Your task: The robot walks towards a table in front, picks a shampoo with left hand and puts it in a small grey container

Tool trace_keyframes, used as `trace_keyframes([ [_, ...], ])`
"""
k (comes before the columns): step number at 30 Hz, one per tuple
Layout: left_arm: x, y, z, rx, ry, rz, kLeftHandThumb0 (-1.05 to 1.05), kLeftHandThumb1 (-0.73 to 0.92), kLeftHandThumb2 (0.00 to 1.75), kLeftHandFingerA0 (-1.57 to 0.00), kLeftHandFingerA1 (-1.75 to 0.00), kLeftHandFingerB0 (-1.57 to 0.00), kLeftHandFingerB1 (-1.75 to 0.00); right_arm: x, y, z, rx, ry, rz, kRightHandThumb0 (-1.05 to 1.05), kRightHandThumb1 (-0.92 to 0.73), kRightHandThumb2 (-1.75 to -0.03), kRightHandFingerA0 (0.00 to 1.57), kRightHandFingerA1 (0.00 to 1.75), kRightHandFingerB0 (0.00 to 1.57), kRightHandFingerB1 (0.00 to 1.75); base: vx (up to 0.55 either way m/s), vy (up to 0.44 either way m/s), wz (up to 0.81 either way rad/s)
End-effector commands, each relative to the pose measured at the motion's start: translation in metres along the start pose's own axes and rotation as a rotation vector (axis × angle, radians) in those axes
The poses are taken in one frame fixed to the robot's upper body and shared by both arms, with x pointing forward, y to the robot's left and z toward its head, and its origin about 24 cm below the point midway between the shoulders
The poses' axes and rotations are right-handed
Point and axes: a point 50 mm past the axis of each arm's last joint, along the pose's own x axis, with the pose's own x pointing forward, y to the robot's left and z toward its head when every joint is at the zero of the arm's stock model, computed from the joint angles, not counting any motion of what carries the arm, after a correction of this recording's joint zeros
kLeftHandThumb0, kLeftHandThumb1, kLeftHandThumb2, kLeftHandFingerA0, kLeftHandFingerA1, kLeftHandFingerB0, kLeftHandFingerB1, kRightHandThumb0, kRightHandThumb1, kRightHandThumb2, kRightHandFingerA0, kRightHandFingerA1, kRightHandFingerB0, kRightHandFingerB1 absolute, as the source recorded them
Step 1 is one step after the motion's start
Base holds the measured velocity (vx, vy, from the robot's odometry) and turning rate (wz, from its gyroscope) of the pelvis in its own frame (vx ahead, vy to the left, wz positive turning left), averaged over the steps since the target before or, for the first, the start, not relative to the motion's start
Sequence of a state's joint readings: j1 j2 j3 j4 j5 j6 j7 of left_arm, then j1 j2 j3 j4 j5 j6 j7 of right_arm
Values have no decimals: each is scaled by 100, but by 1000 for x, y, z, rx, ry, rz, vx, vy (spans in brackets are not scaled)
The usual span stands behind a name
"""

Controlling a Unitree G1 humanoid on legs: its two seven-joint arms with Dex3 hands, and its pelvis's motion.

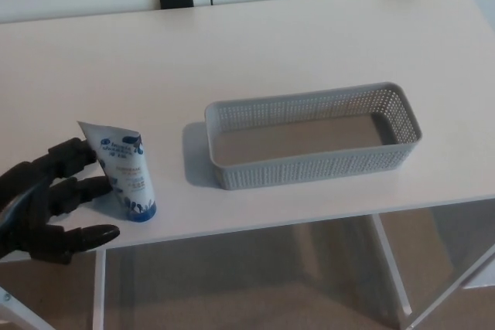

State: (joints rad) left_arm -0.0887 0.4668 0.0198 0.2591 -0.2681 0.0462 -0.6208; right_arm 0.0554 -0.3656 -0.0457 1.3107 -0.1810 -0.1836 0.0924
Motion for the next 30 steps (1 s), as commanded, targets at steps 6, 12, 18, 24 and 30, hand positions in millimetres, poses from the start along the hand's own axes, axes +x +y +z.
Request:
trace_keyframes([
  [6,4,-13,-3,-20,14,-14,-32,44,55,-15,-33,-4,-21,-1,0,-5,12,22,0,-28,-72,-61,65,48,51,41,0,0,0],
  [12,10,-21,-6,-72,19,-9,-42,35,62,-13,-39,-6,-22,-1,1,-7,25,20,1,-28,-72,-61,65,48,52,41,0,0,0],
  [18,16,-31,-12,-311,32,-8,-20,35,85,-2,-48,0,-49,-2,2,-8,11,19,10,-28,-71,-61,64,47,51,41,0,0,0],
  [24,30,-40,-20,-536,53,68,-38,44,67,-67,-58,-6,-20,-2,5,-9,14,17,19,-29,-71,-61,63,47,51,41,0,0,0],
  [30,57,-57,-13,-681,43,290,-13,85,62,-83,-173,-52,-38,0,8,-2,9,6,12,-29,-70,-60,65,47,52,40,0,0,0],
])
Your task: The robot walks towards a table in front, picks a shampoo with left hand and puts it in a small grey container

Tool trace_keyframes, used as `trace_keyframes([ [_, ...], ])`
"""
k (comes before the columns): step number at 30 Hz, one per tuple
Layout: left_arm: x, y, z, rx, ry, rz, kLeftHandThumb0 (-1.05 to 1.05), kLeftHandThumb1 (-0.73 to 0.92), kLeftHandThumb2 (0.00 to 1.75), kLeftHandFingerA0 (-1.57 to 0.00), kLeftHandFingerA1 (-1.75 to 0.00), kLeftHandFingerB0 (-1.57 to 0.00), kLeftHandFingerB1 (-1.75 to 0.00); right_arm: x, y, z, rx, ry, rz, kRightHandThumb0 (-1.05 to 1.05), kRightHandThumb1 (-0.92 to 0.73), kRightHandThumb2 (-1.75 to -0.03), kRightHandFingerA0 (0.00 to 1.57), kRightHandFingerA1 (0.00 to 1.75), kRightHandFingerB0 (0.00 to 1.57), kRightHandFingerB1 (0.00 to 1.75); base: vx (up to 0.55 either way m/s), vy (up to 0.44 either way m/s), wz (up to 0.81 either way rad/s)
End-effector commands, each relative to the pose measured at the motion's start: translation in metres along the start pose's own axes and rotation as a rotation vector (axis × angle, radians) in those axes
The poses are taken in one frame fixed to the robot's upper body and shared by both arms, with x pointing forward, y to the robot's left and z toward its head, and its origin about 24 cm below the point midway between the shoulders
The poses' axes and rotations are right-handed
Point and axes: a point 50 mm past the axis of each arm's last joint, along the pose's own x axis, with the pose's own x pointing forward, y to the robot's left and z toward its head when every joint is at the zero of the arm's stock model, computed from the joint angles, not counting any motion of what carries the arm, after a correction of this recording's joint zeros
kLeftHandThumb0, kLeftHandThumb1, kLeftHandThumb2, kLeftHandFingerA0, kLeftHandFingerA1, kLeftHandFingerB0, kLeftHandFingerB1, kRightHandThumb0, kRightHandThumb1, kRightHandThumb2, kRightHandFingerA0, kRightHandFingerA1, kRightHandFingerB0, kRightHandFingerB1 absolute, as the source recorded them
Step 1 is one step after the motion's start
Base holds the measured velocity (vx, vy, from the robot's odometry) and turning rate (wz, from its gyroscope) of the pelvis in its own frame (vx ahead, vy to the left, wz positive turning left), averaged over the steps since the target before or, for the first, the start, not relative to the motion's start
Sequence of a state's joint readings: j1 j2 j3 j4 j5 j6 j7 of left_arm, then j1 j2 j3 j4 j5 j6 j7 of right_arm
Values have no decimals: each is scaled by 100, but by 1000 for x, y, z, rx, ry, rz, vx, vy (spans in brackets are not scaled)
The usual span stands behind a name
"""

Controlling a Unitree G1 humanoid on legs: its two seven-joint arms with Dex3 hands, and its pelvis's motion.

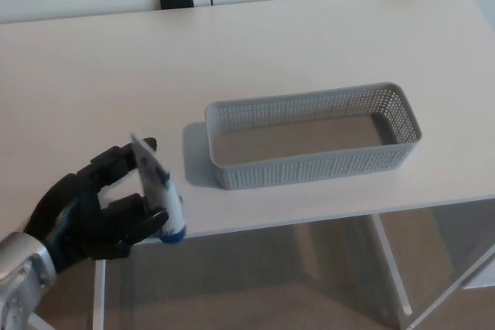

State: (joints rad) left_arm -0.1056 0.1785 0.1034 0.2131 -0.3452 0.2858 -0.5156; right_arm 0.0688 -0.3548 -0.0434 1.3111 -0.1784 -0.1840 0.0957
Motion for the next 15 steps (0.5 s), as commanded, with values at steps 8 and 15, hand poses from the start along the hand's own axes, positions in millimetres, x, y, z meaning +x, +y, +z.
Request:
trace_keyframes([
  [8,35,-27,-1,-230,-22,225,3,78,76,-93,-158,-86,-72,3,-3,14,20,-47,-7,-28,-71,-60,63,48,50,41,0,0,0],
  [15,33,-30,3,-194,-35,236,6,73,86,-85,-160,-75,-109,3,-5,16,-19,-52,-8,-30,-72,-61,65,48,51,40,0,0,0],
])
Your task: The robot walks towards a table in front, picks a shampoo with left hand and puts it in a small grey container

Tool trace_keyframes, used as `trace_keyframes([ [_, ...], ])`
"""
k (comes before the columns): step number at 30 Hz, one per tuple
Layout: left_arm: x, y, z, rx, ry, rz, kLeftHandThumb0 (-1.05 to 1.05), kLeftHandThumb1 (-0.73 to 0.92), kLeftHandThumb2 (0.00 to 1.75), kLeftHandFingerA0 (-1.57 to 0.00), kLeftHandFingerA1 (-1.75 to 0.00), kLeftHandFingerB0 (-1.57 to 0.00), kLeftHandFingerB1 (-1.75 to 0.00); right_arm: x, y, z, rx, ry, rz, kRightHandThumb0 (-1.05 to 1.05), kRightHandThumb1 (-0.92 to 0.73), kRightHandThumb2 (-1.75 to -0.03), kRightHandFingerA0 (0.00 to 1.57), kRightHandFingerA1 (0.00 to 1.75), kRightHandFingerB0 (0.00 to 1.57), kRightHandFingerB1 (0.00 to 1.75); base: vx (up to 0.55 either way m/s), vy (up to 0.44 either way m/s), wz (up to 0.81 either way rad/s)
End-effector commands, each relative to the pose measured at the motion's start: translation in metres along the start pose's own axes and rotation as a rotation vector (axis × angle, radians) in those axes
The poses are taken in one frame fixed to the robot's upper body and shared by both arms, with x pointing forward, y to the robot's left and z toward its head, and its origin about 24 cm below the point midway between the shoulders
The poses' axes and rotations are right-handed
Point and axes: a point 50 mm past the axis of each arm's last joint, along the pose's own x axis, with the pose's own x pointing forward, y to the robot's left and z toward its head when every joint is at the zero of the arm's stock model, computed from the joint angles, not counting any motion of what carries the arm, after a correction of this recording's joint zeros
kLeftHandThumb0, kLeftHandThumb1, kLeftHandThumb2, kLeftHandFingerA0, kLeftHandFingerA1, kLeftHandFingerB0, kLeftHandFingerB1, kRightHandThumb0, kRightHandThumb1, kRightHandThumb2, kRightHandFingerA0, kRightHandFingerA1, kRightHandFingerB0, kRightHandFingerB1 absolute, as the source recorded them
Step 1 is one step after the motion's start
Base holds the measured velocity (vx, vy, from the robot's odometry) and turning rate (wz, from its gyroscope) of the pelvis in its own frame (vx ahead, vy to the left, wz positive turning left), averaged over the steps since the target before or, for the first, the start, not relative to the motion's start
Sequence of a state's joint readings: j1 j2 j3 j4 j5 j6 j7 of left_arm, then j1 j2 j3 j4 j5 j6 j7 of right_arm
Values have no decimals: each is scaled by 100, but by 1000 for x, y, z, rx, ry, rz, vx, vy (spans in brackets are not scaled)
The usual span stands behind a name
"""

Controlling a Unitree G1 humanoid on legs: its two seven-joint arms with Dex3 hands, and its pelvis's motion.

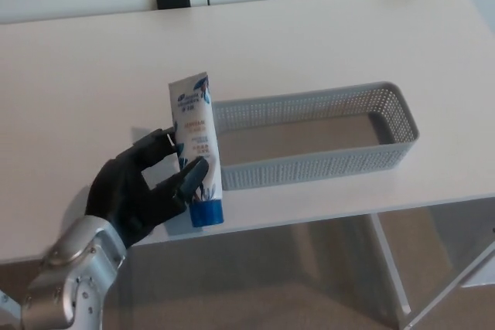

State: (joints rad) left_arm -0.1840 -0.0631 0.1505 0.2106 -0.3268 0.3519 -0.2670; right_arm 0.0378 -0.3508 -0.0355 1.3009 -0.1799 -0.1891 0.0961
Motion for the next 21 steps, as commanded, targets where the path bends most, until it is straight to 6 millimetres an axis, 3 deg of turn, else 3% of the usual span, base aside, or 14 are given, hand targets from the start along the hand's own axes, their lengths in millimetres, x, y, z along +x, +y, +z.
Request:
trace_keyframes([
  [1,-1,5,3,16,15,92,6,73,86,-85,-160,-75,-109,-1,-4,0,-13,-7,-6,-30,-72,-61,65,48,51,40,0,0,0],
  [8,-4,10,8,12,-1,114,4,70,82,-82,-162,-74,-110,-1,-3,-1,0,4,-5,-30,-70,-60,67,48,53,41,0,0,0],
  [9,-6,10,14,3,-20,109,4,73,75,-88,-153,-77,-109,-1,-5,-1,-10,-4,-6,-30,-71,-60,66,48,53,41,0,0,0],
  [12,-12,5,37,-10,-97,88,1,77,69,-98,-146,-85,-105,-1,-7,1,-3,-11,-5,-28,-71,-60,65,49,52,41,0,0,0],
  [14,-17,1,54,-7,-157,63,4,74,75,-106,-140,-87,-104,-1,-7,2,-15,-14,-5,-31,-71,-60,67,48,53,41,0,0,0],
  [21,-38,-20,118,61,-406,-13,-2,77,69,-109,-144,-90,-109,0,-10,5,-25,-12,-12,-31,-71,-61,63,46,51,40,0,0,0],
])
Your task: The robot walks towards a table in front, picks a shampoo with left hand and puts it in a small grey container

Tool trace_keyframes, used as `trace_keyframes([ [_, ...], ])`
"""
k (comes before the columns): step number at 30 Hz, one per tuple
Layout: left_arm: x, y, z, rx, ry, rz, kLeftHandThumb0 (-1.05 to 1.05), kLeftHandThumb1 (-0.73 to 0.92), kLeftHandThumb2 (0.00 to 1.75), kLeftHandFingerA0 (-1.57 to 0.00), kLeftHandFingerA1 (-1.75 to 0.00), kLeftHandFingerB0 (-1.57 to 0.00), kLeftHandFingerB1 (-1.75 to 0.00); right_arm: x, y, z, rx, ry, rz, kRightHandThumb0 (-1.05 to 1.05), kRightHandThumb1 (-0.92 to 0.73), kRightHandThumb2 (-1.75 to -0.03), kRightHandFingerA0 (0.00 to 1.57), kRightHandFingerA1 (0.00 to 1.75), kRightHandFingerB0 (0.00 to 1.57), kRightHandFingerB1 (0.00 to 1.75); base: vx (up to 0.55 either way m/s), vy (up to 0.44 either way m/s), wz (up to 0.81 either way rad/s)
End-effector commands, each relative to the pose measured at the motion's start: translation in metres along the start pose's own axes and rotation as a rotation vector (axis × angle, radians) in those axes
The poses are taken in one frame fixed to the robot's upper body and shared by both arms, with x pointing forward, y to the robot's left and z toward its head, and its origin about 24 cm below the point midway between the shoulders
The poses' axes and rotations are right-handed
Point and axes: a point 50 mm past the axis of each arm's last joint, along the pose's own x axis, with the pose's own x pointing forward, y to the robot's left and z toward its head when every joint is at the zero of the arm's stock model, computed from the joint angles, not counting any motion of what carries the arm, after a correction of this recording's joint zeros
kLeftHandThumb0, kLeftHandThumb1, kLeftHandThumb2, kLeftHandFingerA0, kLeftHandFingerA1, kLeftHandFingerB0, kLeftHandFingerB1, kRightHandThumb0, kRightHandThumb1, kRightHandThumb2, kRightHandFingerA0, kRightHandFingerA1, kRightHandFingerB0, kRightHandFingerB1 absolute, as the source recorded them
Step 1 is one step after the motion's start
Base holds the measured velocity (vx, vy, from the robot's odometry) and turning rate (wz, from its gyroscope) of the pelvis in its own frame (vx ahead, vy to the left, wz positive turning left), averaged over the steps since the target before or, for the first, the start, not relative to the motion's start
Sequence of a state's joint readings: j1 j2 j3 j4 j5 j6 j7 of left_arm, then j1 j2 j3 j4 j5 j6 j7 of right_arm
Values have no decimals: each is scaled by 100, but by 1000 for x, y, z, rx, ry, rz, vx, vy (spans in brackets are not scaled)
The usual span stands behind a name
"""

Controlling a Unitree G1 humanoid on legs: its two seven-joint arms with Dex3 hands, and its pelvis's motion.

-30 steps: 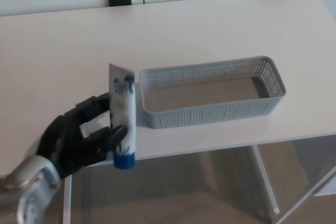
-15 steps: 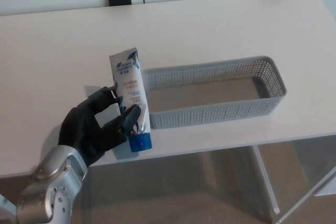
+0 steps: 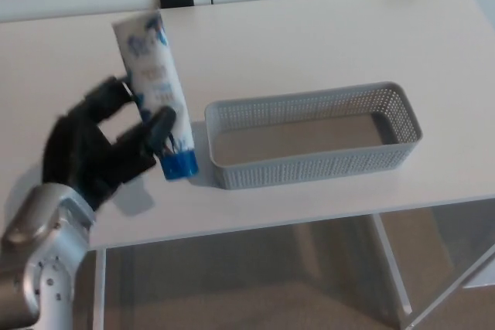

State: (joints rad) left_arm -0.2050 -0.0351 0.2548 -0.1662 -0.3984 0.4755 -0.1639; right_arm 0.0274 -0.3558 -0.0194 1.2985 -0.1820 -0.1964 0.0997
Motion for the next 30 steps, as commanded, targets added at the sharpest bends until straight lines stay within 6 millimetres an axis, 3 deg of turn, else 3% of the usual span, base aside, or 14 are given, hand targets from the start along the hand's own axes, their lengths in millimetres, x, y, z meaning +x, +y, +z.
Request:
trace_keyframes([
  [1,-1,-15,48,40,-162,-78,-7,78,67,-111,-144,-91,-102,-1,-8,0,5,6,-15,-31,-71,-61,63,46,51,40,0,0,0],
  [3,-2,-17,52,49,-176,-88,-7,78,67,-111,-144,-91,-102,0,-8,0,10,6,-14,-31,-71,-61,63,46,51,40,0,0,0],
  [4,3,-32,72,200,-261,-135,-9,82,64,-103,-141,-91,-102,0,-9,3,26,-1,-11,-29,-71,-61,63,47,51,40,0,0,0],
  [8,12,-55,87,467,-329,-196,-6,81,66,-102,-133,-89,-101,0,-9,3,38,-4,-6,-29,-71,-60,63,47,51,41,0,0,0],
  [10,12,-55,87,472,-330,-195,-6,81,66,-102,-133,-89,-101,0,-9,3,38,-4,-6,-29,-71,-60,63,47,51,41,0,0,0],
  [12,32,-83,97,699,-337,-273,4,77,75,-104,-134,-84,-107,1,-13,6,25,-1,-17,-29,-70,-60,65,47,51,40,0,0,0],
  [14,41,-92,98,802,-323,-298,7,75,71,-103,-128,-87,-99,1,-13,6,11,-4,-14,-30,-69,-60,65,47,52,41,0,0,0],
  [17,46,-96,98,843,-311,-302,7,75,71,-103,-128,-87,-99,0,-13,6,5,-7,-13,-30,-69,-60,65,47,52,41,0,0,0],
  [18,56,-101,93,912,-295,-331,-8,77,71,-95,-133,-85,-98,1,-12,7,3,-9,-10,-30,-69,-60,65,48,52,41,0,0,0],
  [21,75,-110,80,1109,-264,-394,-9,77,69,-96,-138,-82,-107,1,-12,8,8,-6,-3,-30,-69,-60,64,47,50,41,0,0,0],
  [24,80,-112,78,1142,-259,-412,-11,74,65,-99,-128,-84,-105,2,-12,10,10,-11,-3,-29,-70,-60,63,47,50,41,0,0,0],
  [25,86,-119,73,1196,-233,-420,-16,74,69,-84,-161,-77,-138,2,-13,11,3,-16,-2,-30,-70,-60,63,48,52,41,0,0,0],
  [27,94,-132,63,1312,-188,-445,-25,78,66,-74,-172,-71,-139,2,-14,13,-11,-21,-1,-30,-68,-59,64,48,52,41,0,0,0],
  [30,96,-137,54,1343,-188,-454,-21,74,66,-82,-166,-68,-145,2,-13,11,-7,-6,1,-30,-66,-59,65,48,53,42,0,0,0],
])
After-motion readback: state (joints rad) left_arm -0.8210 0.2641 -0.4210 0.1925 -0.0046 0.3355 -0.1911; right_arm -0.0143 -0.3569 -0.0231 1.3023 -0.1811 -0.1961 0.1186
